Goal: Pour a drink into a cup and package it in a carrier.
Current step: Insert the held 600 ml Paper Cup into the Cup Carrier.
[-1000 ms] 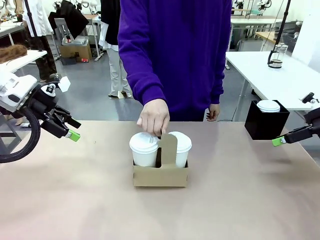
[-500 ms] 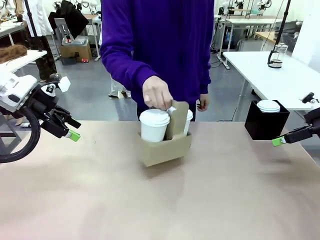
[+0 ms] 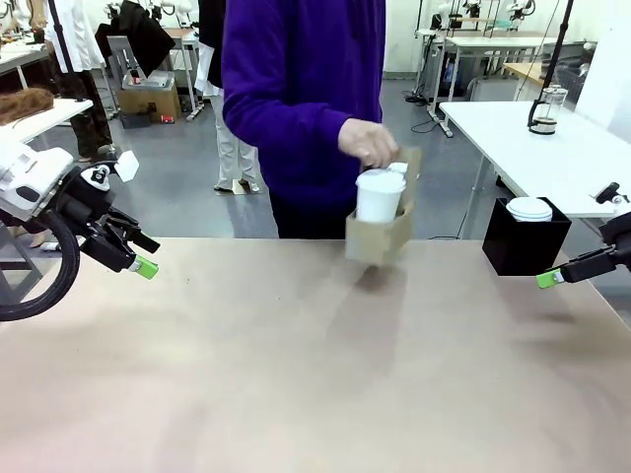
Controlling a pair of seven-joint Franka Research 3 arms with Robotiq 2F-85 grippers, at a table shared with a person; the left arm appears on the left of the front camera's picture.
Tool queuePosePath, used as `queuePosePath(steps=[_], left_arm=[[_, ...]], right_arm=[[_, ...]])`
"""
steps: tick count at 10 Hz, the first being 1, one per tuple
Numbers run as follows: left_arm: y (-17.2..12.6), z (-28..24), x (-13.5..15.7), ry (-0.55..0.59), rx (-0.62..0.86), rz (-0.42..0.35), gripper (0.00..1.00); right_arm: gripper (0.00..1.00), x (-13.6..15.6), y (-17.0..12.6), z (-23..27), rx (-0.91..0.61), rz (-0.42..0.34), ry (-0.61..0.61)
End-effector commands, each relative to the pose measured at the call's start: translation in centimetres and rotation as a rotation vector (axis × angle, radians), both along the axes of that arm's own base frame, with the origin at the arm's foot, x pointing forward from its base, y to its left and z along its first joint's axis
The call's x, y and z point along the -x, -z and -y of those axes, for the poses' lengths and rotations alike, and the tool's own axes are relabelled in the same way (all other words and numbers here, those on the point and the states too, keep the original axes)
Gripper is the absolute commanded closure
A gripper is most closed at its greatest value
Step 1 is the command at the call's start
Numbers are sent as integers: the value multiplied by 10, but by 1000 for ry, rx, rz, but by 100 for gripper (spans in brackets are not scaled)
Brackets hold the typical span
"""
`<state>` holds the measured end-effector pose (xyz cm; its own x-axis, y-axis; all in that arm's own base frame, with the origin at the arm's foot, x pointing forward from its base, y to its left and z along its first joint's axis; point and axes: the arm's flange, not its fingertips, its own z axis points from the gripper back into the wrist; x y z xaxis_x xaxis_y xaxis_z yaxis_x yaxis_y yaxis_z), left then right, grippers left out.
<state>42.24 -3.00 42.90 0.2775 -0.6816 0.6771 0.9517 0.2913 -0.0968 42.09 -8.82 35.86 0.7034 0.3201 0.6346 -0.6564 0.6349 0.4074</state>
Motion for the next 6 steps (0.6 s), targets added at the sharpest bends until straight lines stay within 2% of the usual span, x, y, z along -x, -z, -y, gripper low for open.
queuePosePath(steps=[1,6], left_arm=[[1,-1,0,3,10,1,0],[1,-1,0,3,10,1,0]], right_arm=[[0,-1,-4,2,-9,18,-16],[0,-1,-4,2,-9,18,-16]])
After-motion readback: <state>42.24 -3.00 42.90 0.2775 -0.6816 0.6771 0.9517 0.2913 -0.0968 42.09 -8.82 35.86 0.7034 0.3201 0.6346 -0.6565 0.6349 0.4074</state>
